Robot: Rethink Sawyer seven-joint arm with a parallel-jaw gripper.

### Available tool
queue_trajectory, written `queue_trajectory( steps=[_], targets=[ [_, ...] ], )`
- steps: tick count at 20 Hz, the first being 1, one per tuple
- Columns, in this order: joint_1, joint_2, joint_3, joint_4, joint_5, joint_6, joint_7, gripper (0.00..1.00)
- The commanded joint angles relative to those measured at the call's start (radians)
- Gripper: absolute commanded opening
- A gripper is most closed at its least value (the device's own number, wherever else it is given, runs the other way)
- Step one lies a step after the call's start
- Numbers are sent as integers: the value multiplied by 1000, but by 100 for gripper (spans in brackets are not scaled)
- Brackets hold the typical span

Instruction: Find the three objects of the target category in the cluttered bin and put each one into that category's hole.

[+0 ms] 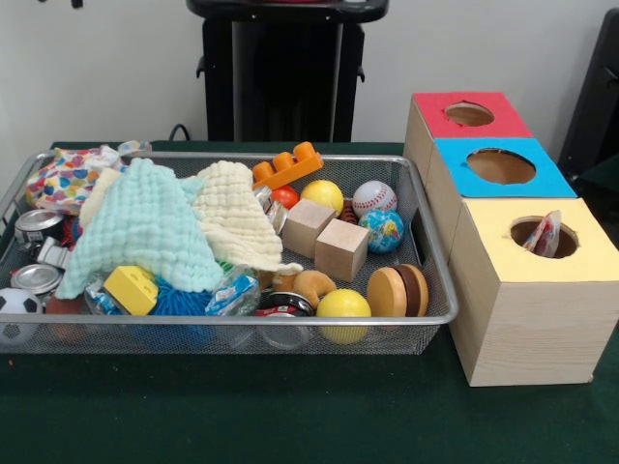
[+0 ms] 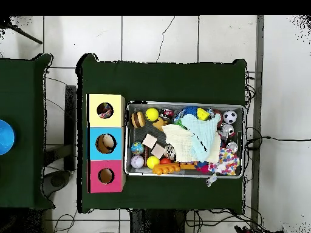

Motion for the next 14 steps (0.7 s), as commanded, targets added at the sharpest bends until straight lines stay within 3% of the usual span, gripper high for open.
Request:
queue_trajectory(
  steps=[1,14],
  targets=[
    [53,303,-35,-74,-162,-163,91,100],
    [85,413,-130,-120,-222,-271,135,100]
  ],
)
